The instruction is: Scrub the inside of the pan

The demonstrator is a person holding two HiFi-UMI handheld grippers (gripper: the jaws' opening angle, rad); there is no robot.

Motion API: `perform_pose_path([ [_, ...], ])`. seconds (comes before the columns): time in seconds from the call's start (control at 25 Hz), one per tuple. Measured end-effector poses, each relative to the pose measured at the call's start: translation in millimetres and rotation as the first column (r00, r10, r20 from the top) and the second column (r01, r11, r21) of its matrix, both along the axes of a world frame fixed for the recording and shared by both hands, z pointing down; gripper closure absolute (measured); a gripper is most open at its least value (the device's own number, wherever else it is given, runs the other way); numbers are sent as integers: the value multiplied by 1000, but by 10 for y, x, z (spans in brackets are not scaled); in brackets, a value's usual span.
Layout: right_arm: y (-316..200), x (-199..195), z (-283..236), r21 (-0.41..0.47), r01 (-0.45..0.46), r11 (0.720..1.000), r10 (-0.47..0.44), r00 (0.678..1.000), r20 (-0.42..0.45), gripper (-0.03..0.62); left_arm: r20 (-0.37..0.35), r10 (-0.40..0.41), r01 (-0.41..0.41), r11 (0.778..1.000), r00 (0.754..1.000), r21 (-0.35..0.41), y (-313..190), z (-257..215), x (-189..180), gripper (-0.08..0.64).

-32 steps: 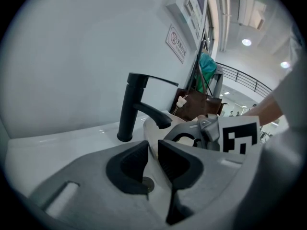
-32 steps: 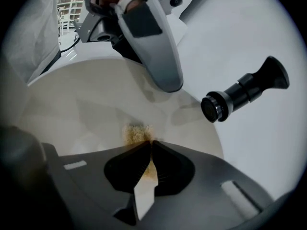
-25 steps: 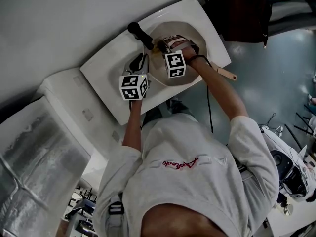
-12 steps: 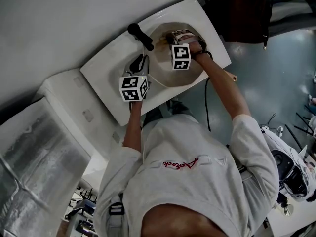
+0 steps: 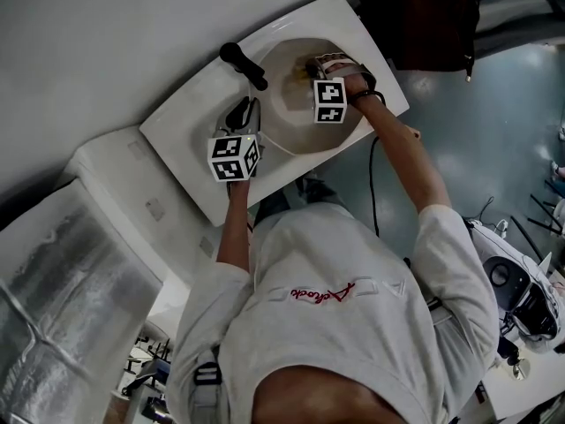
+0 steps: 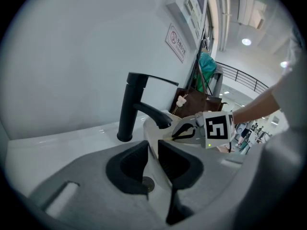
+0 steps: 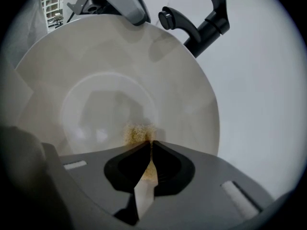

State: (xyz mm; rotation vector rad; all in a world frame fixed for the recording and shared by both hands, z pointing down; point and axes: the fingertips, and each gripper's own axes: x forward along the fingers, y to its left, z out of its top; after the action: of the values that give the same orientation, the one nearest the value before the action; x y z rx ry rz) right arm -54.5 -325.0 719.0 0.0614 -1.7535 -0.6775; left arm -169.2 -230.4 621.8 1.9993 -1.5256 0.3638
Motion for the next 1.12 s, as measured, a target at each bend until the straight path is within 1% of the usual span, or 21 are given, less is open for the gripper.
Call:
perform_pose_path([
  [0.28, 103, 246, 57, -9, -23, 1000, 23, 999, -26, 568, 4, 5, -5, 1000, 1000, 0, -2, 7, 4, 491],
  [0.48, 216, 362, 76, -15, -22, 1000, 21, 999, -47, 568, 9, 4, -4, 1000, 1000, 2, -7, 3, 6, 491],
  [0.8, 446, 508, 111, -34, -30, 999, 27, 997, -74, 568, 15, 9, -9, 1000, 1000, 4, -5, 15, 3, 489],
  [1.12, 681, 564, 132, -62, -28, 998, 21, 995, -97, 568, 26, 10, -10, 1000, 1000, 3, -15, 18, 3, 489],
])
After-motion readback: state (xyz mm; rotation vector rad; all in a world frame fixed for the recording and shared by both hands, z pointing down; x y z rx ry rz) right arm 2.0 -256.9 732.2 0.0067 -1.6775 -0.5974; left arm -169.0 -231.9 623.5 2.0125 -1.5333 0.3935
